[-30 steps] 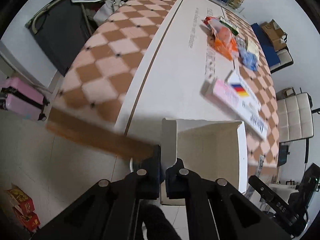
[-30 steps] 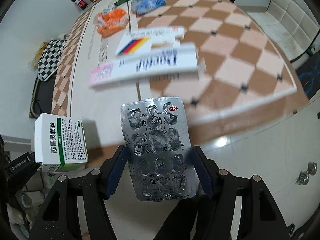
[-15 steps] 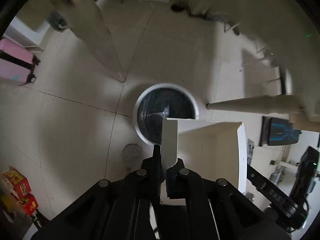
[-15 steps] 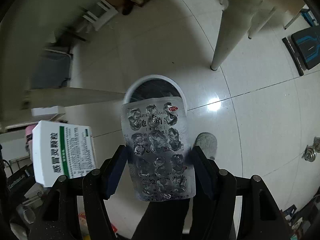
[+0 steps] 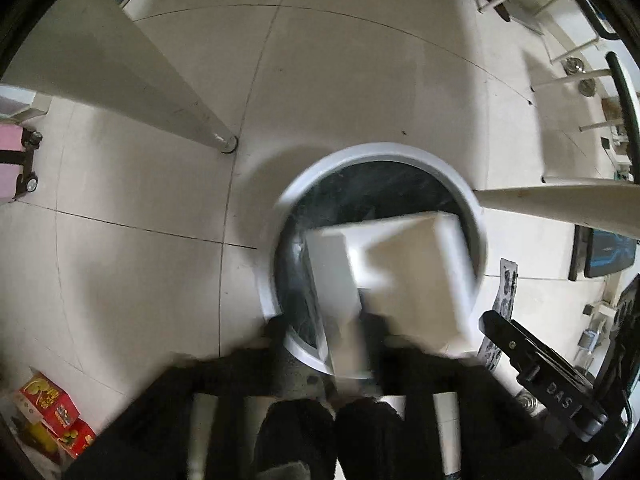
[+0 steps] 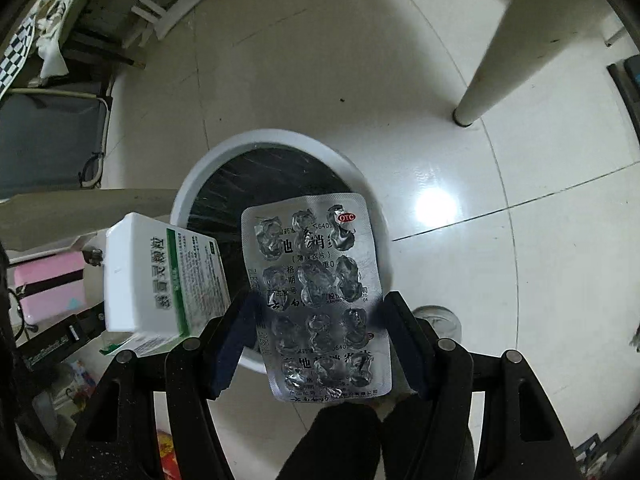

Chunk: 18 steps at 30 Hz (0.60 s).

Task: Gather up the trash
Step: 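Open both tools to drop the blister pack and box into the bin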

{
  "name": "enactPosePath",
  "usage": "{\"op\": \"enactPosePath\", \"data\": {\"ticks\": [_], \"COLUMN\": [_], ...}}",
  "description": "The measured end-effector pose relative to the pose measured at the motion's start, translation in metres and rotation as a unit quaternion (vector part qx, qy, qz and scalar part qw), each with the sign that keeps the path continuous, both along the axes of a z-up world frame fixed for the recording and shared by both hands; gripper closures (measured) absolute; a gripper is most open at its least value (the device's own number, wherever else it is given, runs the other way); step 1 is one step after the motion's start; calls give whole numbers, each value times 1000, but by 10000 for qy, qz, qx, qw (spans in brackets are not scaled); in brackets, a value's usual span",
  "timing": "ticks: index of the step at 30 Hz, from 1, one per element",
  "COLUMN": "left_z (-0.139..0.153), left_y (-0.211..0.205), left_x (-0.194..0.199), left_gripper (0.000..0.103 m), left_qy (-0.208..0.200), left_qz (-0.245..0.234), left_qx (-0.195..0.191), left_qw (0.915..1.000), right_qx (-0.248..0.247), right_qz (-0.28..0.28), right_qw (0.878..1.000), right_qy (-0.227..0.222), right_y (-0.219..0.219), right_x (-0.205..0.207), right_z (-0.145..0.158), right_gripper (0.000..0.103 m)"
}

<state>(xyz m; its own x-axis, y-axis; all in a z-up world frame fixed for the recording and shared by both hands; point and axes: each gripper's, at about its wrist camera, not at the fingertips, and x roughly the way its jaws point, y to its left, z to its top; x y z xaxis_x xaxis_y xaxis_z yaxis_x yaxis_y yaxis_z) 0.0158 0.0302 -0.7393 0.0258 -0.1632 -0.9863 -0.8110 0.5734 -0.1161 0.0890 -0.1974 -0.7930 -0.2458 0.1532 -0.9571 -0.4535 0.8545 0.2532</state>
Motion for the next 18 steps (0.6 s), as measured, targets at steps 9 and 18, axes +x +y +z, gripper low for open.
{"op": "enactPosePath", "data": {"ticks": [9,18], "left_z": [35,86], "left_y": [-4,-17], "left_x": [-25,-40], "left_gripper": [6,6], "left_qy": [179,314], "left_qz": [-216,-576], "left_qx": [721,1125], "left_qw": [9970,9915], "right_qx": [104,-395], "right_qz": [72,670], "right_qw": [9997,9948], "right_qy": [189,-661], "right_y": [6,4], "right_x": [-6,-23], "right_z": [-23,45], "right_gripper": [4,4]}}
